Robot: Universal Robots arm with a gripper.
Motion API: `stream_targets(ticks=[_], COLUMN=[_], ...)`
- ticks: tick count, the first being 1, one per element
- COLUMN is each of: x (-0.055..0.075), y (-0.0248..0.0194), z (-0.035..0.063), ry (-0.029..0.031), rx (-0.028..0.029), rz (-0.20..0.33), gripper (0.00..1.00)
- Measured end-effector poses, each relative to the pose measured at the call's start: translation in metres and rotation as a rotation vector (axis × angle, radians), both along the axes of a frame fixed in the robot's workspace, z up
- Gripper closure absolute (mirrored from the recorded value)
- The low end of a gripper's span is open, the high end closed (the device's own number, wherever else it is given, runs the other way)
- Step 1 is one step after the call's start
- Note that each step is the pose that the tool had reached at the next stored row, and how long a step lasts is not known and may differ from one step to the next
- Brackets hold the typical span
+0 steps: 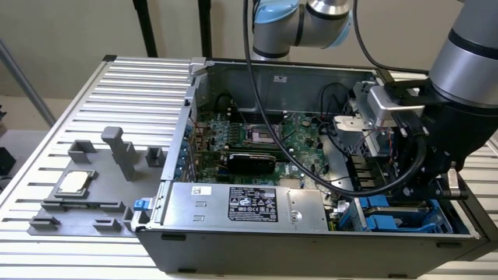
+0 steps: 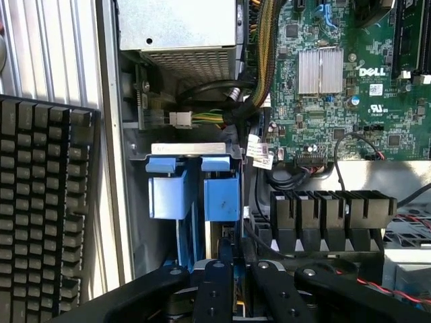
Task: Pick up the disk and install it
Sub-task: 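Insert the second disk wire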
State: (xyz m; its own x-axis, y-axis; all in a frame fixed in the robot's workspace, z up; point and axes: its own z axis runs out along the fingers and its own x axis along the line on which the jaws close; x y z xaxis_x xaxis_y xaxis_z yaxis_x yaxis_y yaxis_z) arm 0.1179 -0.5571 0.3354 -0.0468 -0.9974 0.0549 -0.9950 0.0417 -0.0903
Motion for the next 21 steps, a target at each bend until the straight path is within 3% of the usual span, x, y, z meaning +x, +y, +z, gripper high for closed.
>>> stream_targets(ticks=[5,7,8,12,21], x=[-0.001,-0.001,-0.001,-0.003,-0.027], y=[0.0000,0.0000,0.0000,0.0000,0.0000], z=[-0.0013,-0.0021,-0.0017,0.0005,0.0062], ry=[-0.0005,-0.0006,-0.0004,-0.0004,-0.0004], rx=[0.0003,0.0019,0.0012,0.0006,0.0002], rz=[0.000,0.000,0.000,0.000,0.000], gripper=[0.84,0.82,0.76,0.76,0.76])
